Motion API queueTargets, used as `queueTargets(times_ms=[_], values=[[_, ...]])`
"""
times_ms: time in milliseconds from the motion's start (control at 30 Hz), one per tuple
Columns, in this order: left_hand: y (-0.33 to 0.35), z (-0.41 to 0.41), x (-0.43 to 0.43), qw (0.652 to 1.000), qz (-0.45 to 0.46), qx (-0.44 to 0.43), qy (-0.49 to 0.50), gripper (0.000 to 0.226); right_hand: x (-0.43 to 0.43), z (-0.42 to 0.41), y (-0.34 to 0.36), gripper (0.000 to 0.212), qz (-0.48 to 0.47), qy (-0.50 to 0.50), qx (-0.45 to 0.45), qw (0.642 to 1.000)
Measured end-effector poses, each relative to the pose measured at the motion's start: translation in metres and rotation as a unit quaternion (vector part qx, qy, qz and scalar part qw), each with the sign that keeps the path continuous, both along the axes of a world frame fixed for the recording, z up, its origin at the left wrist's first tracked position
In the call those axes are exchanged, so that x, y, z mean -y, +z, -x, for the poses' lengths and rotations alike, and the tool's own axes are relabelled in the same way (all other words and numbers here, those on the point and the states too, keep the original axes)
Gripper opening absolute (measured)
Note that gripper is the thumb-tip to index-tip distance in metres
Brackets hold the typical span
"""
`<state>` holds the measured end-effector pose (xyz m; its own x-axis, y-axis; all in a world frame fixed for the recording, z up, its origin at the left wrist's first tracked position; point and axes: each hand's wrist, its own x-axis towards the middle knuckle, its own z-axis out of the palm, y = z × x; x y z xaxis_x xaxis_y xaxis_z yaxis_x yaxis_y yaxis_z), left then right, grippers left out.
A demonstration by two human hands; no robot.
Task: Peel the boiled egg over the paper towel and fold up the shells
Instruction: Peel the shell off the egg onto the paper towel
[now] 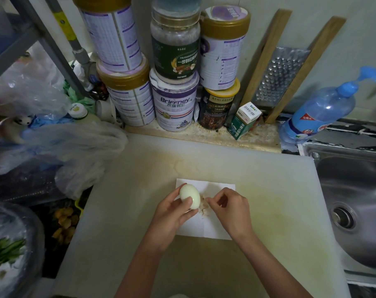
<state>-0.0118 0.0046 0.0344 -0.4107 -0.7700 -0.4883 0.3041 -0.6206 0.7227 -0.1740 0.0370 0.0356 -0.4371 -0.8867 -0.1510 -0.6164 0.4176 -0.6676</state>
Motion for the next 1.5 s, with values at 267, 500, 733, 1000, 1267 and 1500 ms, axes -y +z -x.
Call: queueTargets(times_ms=[267, 500, 733, 1000, 1267, 1500], values=[[-0.003, 0.002, 0.001, 0.997, -0.056, -0.061, 0.002, 0.033, -0.004, -0.001, 0.008, 0.034, -0.029, 0.11, -0.039, 0.993], [0.0, 0.005, 0.001, 0.998, -0.029, -0.06, -0.019, 0.037, -0.002, 0.002, 0.027, 0.014, 0.015, 0.088, -0.021, 0.996], [0.004, 0.006, 0.002, 0.989, -0.053, -0.134, -0.023, 0.036, -0.001, 0.001, 0.044, 0.035, 0.019, 0.172, 0.145, 0.974], [0.01, 0.005, 0.004, 0.986, -0.013, -0.141, -0.085, 0.048, -0.001, -0.008, 0.045, 0.032, 0.069, 0.08, 0.252, 0.962], [0.014, 0.012, 0.001, 0.987, -0.021, -0.139, -0.078, 0.044, 0.003, -0.011, 0.047, 0.007, 0.133, -0.006, 0.283, 0.95], [0.012, 0.012, 0.002, 0.99, -0.022, -0.089, -0.105, 0.058, 0.002, 0.0, 0.049, 0.011, 0.121, -0.02, 0.21, 0.97]])
